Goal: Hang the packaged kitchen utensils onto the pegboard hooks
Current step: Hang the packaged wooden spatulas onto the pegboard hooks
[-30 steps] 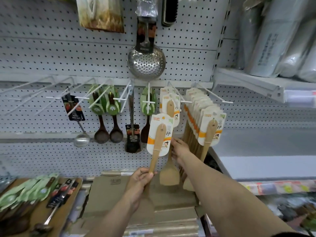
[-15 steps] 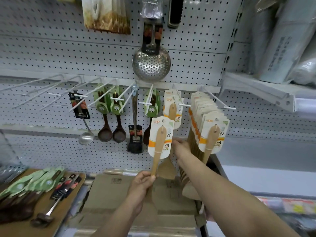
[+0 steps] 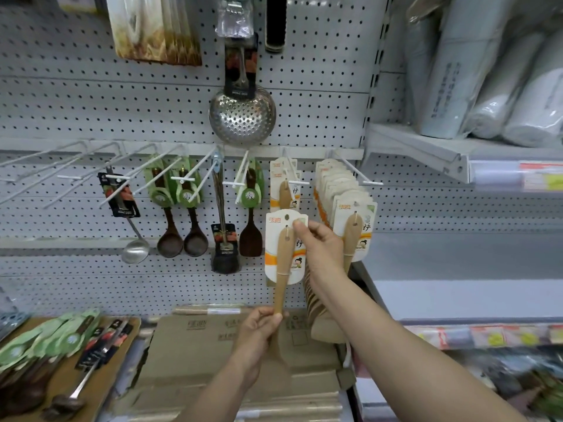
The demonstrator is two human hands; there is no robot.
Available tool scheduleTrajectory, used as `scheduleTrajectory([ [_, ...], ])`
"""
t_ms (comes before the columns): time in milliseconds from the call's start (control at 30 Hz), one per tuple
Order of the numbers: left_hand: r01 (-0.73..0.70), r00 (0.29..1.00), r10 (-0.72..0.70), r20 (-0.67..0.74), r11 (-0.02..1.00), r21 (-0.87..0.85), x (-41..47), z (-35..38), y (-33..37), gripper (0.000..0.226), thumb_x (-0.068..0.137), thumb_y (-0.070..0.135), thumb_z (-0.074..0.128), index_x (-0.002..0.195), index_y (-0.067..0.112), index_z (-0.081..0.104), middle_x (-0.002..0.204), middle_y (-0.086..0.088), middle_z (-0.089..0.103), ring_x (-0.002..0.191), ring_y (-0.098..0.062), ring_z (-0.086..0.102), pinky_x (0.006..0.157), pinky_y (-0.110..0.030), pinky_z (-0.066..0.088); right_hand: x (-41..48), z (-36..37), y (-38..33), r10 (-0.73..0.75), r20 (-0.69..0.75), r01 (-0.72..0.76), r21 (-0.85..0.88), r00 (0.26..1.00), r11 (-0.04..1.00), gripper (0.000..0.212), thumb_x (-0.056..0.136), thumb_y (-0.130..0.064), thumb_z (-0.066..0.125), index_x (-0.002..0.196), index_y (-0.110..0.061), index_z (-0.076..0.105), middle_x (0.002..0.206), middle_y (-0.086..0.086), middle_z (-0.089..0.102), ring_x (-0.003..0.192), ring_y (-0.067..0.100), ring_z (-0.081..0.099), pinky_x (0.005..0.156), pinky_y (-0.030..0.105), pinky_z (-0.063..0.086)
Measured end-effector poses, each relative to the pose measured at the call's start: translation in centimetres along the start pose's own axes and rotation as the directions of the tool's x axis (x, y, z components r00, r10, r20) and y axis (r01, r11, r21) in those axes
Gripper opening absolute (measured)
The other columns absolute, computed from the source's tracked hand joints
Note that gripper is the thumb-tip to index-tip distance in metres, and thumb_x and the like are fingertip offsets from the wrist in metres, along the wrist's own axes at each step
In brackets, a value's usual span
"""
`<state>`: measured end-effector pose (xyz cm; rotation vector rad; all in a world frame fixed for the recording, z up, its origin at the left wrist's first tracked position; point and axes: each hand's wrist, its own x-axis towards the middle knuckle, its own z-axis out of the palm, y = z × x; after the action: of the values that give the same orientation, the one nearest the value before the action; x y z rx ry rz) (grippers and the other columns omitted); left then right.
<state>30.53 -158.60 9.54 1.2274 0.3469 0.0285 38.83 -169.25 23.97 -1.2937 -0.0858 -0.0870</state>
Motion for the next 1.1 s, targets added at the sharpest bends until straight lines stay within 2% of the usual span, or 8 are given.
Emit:
scheduleTrajectory([
  [100, 0.009, 1.0, -0.009, 0.011, 1.0, -0.004, 0.0, 0.5, 0.5, 0.015, 0.089, 0.012, 0.068, 0.103, 0.009, 0.065, 0.103, -0.007, 0.077, 0.109, -0.022, 0.066, 0.101, -0.041, 0.042, -0.2, -0.2, -0.6, -0.025, 0.005, 0.025, 0.015, 1.0, 1.0, 0.02, 0.089, -0.018, 0.076, 0.07, -0.025, 0.077, 0.077, -0.002, 0.072, 0.08, 0.017, 0.066, 0.087, 0.04, 0.056],
  [233, -0.018, 1.0, 0.019, 0.023, 0.999, -0.042, 0.3, 1.3, 1.1, 0.02, 0.088, 0.012, 0.068, 0.107, 0.007, 0.065, 0.104, -0.012, 0.076, 0.105, -0.023, 0.068, 0.095, -0.037, 0.047, -0.4, -0.5, -1.8, -0.033, 0.01, 0.033, 0.072, 0.999, 0.997, 0.009, 0.088, -0.016, 0.076, 0.079, -0.018, 0.075, 0.081, 0.001, 0.074, 0.08, 0.015, 0.068, 0.081, 0.033, 0.057],
  [500, -0.063, 0.998, 0.063, 0.001, 0.998, -0.005, 0.8, 2.8, 2.4, 0.013, 0.092, 0.01, 0.066, 0.104, 0.006, 0.067, 0.099, -0.01, 0.077, 0.094, -0.015, 0.071, 0.086, -0.03, 0.05, 1.4, -0.3, -3.2, -0.005, 0.001, 0.005, 0.045, 1.0, 0.999, 0.009, 0.088, -0.021, 0.077, 0.08, -0.021, 0.073, 0.079, -0.008, 0.073, 0.08, 0.009, 0.066, 0.082, 0.026, 0.055],
  [700, -0.084, 0.996, 0.085, -0.026, 0.996, 0.038, 1.1, 2.8, 2.7, 0.013, 0.093, 0.012, 0.065, 0.104, 0.006, 0.068, 0.097, -0.007, 0.078, 0.099, -0.015, 0.072, 0.093, -0.033, 0.052, 2.2, 0.0, -2.6, 0.022, 0.022, -0.023, 0.077, 1.0, 0.997, 0.004, 0.089, -0.015, 0.075, 0.086, -0.016, 0.073, 0.081, -0.005, 0.074, 0.069, 0.001, 0.069, 0.064, 0.016, 0.054],
  [867, -0.096, 0.994, 0.098, -0.045, 0.994, 0.055, 1.8, 2.9, 2.9, 0.012, 0.093, 0.014, 0.066, 0.102, 0.008, 0.07, 0.095, -0.006, 0.078, 0.098, -0.017, 0.07, 0.092, -0.034, 0.05, 3.4, 0.6, -2.0, 0.023, 0.019, -0.024, 0.051, 1.0, 0.998, 0.007, 0.09, -0.022, 0.075, 0.083, -0.02, 0.073, 0.088, 0.0, 0.075, 0.087, 0.017, 0.07, 0.089, 0.036, 0.058],
  [967, -0.098, 0.993, 0.101, -0.061, 0.994, 0.052, 2.6, 3.2, 3.3, 0.012, 0.093, 0.016, 0.066, 0.104, 0.01, 0.07, 0.095, -0.004, 0.078, 0.097, -0.014, 0.07, 0.086, -0.032, 0.049, 4.5, 1.2, -1.8, 0.039, 0.006, -0.039, 0.034, 0.999, 0.999, 0.006, 0.093, -0.023, 0.072, 0.089, -0.021, 0.074, 0.103, 0.01, 0.076, 0.097, 0.024, 0.07, 0.095, 0.041, 0.057],
  [1033, -0.094, 0.992, 0.097, -0.081, 0.995, 0.041, 3.3, 3.5, 3.6, 0.014, 0.093, 0.016, 0.067, 0.106, 0.013, 0.069, 0.095, -0.003, 0.078, 0.098, -0.012, 0.07, 0.09, -0.034, 0.049, 5.4, 1.6, -1.7, 0.044, 0.001, -0.044, 0.019, 0.999, 0.999, 0.008, 0.096, -0.022, 0.068, 0.098, -0.017, 0.073, 0.104, 0.009, 0.075, 0.096, 0.021, 0.069, 0.091, 0.037, 0.057],
  [1100, -0.091, 0.991, 0.095, -0.098, 0.995, 0.039, 4.2, 3.7, 4.1, 0.013, 0.093, 0.016, 0.066, 0.106, 0.014, 0.069, 0.095, -0.001, 0.078, 0.099, -0.012, 0.07, 0.093, -0.035, 0.049, 6.3, 1.9, -1.8, 0.038, -0.019, -0.038, 0.003, 0.999, 0.999, 0.014, 0.097, -0.019, 0.066, 0.108, -0.01, 0.068, 0.096, 0.003, 0.074, 0.088, 0.014, 0.067, 0.079, 0.024, 0.056],
])
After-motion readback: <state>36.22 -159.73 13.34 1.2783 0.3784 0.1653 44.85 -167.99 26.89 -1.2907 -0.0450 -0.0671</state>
